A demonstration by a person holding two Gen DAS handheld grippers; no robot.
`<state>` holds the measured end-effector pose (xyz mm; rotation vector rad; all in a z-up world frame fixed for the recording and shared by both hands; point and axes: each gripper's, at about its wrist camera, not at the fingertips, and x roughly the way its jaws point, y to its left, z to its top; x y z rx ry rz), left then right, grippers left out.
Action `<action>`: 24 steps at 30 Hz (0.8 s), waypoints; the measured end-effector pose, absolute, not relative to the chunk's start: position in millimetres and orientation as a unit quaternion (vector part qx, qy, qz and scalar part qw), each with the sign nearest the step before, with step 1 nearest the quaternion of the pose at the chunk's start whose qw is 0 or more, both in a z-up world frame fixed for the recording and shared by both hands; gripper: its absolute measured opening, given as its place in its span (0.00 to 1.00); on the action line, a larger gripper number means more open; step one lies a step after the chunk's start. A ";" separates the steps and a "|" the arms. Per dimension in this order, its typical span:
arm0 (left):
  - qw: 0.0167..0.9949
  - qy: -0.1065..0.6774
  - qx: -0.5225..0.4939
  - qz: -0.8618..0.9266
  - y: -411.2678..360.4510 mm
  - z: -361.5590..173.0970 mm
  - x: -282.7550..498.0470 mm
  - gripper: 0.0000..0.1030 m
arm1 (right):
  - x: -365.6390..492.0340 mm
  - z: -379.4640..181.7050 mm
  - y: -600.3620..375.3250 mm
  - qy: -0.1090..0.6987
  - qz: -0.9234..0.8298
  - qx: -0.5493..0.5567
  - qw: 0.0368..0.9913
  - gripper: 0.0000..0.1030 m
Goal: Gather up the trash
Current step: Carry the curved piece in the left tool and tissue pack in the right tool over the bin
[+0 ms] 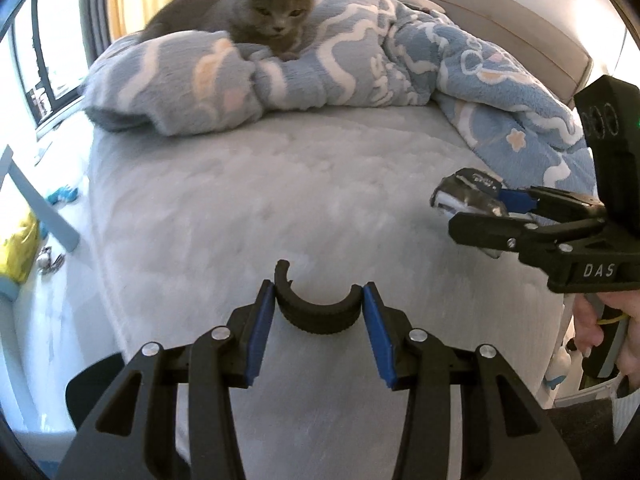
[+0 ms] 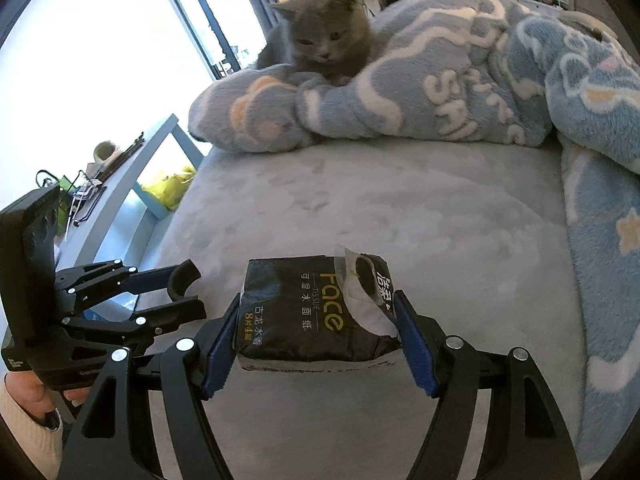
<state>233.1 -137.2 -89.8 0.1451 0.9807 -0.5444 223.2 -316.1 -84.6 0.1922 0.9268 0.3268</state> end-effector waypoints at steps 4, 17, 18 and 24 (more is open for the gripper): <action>0.848 0.469 0.061 -0.239 -115.5 -86.3 220.1 0.46 | 211.3 -79.2 -298.1 0.437 0.167 0.089 0.879 0.70; 0.853 0.484 0.032 -0.193 -53.2 -88.1 190.9 0.46 | 189.7 -74.3 -234.8 0.433 0.211 0.076 0.873 0.70; 0.853 0.486 0.030 -0.188 -46.6 -89.6 190.1 0.46 | 190.0 -73.6 -229.7 0.433 0.214 0.076 0.873 0.70; 0.852 0.496 0.022 -0.167 -16.6 -98.0 191.8 0.46 | 192.0 -71.6 -198.0 0.432 0.229 0.065 0.870 0.70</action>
